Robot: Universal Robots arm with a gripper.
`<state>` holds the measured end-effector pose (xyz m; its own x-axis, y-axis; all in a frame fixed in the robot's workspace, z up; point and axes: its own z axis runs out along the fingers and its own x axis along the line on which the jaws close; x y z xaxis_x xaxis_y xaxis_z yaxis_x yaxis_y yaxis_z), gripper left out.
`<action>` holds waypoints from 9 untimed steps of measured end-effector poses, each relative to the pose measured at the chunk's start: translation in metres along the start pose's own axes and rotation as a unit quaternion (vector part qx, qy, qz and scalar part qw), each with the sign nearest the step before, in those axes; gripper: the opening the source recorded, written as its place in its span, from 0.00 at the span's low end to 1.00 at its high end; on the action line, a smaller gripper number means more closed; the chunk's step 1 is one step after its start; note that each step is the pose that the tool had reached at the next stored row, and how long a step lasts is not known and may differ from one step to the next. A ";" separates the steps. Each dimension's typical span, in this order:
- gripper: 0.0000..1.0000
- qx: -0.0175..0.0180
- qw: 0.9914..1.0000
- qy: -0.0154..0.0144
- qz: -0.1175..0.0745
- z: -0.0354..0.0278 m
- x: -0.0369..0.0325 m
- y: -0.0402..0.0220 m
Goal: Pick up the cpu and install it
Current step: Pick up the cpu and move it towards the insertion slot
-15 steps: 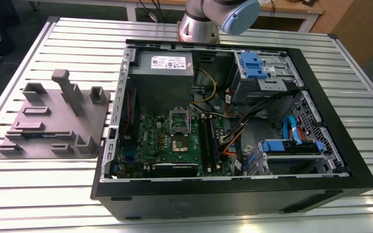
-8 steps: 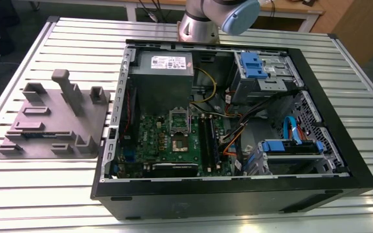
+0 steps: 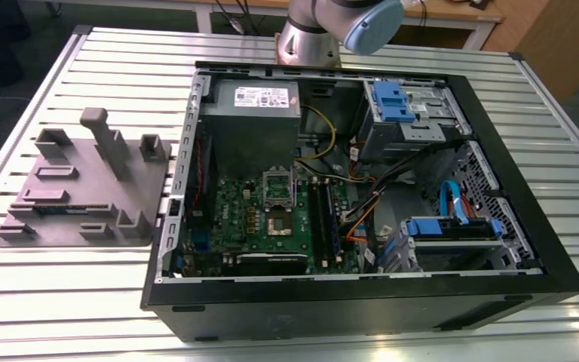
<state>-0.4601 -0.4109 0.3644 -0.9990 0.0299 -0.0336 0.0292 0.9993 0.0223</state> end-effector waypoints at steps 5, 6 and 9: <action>0.47 0.000 1.000 0.000 0.000 -0.0026 -0.0001 0.0000; 0.47 0.000 1.000 0.000 0.000 -0.0031 -0.0001 0.0001; 0.47 0.000 1.000 0.000 0.000 -0.0045 -0.0001 0.0001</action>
<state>-0.4601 -0.4109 0.3689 -0.9990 0.0299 -0.0336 0.0291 0.9993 0.0223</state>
